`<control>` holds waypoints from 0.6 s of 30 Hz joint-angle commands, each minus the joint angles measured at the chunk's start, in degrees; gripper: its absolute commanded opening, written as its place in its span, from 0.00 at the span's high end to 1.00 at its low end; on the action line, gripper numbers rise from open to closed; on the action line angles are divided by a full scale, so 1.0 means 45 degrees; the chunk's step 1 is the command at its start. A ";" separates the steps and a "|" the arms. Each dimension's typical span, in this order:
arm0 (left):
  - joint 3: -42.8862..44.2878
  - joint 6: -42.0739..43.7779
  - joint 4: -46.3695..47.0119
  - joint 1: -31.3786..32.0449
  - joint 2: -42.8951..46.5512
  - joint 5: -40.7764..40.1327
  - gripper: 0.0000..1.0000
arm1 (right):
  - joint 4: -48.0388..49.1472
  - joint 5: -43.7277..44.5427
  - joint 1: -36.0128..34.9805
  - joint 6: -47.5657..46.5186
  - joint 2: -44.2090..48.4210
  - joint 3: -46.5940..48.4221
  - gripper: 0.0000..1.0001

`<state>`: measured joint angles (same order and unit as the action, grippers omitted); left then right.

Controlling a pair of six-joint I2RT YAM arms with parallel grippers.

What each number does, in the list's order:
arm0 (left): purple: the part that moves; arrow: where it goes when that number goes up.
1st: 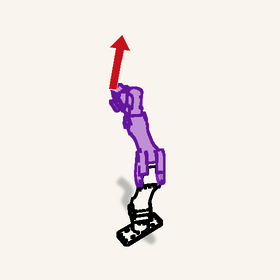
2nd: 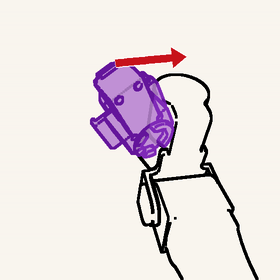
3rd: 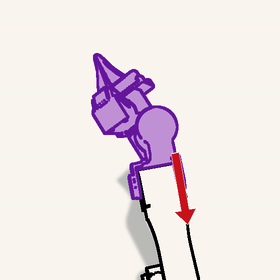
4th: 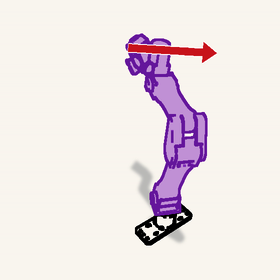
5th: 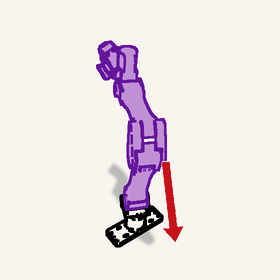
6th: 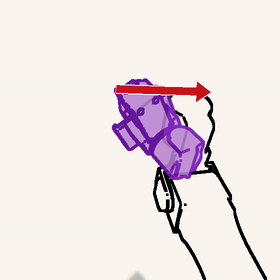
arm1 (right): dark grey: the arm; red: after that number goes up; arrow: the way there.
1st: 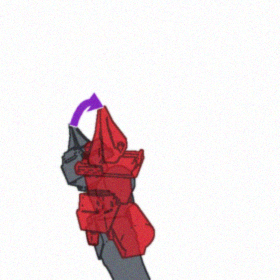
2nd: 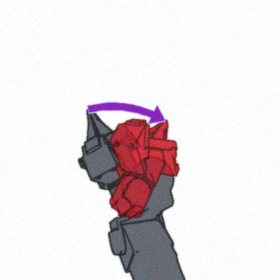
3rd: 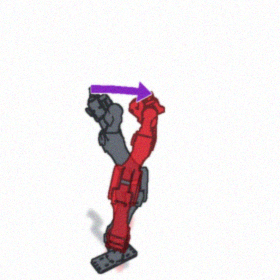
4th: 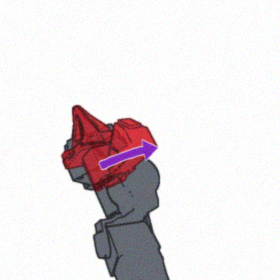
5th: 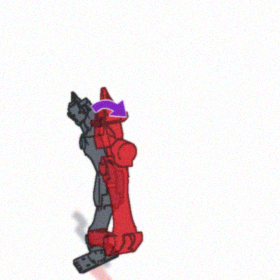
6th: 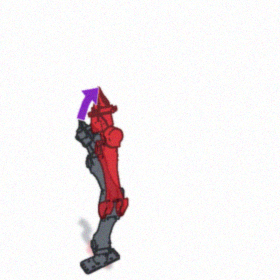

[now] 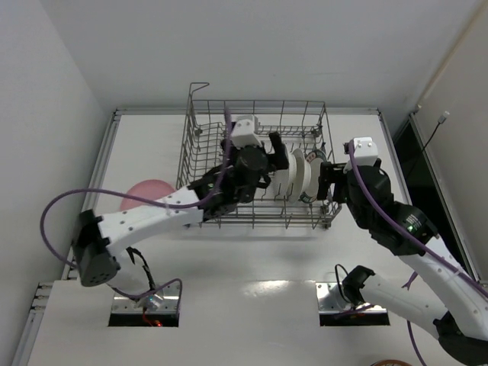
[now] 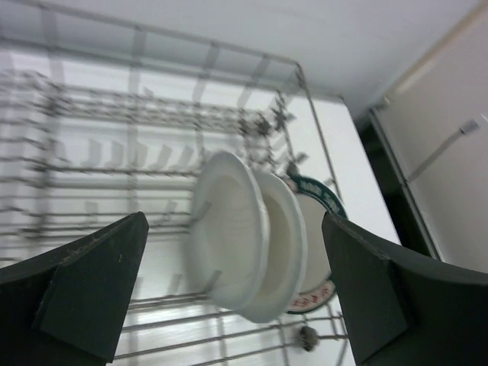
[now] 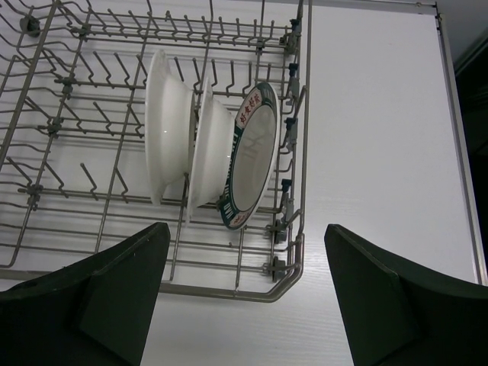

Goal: Load the plates into the dish rack

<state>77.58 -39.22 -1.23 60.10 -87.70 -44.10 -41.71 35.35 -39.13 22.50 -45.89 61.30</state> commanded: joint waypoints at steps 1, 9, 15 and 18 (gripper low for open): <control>0.0728 0.1568 -0.2629 -0.0013 0.2239 -0.3125 0.02 | 0.0031 0.0034 0.0025 -0.0020 0.0315 0.0109 0.19; -0.0851 0.0282 -0.7048 -0.4614 0.5793 -0.3329 0.00 | 0.0401 -0.0239 0.0025 -0.0020 0.0197 -0.0008 0.19; -0.1752 0.0005 -0.7811 -0.8989 0.4532 0.0166 0.00 | 0.0403 -0.0239 0.0025 -0.0020 0.0197 -0.0008 0.19; -0.2161 0.0667 -0.7345 -1.0943 0.2989 0.2488 0.00 | 0.0285 -0.0239 0.0025 -0.0136 0.0334 -0.0008 0.19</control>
<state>70.30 -37.85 -32.62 17.23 -68.64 -45.01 -42.13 34.37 -39.13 22.48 -44.93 61.30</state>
